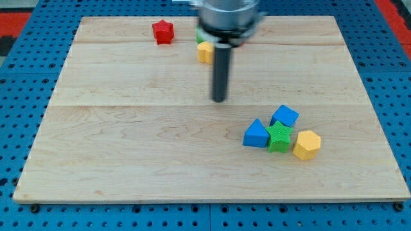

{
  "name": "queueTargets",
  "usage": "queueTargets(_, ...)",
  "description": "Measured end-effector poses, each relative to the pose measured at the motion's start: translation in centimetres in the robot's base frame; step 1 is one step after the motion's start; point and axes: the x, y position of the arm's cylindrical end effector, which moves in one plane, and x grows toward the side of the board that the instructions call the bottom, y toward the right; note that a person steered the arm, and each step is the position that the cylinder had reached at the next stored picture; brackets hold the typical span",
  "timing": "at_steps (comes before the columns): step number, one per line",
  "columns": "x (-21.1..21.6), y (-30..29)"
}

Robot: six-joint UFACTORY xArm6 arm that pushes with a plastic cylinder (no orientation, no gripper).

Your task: Place the yellow heart above the blue cube

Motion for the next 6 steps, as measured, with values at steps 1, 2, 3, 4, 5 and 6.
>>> queueTargets(1, -4.3, -6.2)
queueTargets(2, -8.1, -7.8)
queueTargets(3, -11.9, -0.8)
queueTargets(4, -11.2, 2.7)
queueTargets(5, -10.2, 4.6)
queueTargets(6, -11.5, 2.5)
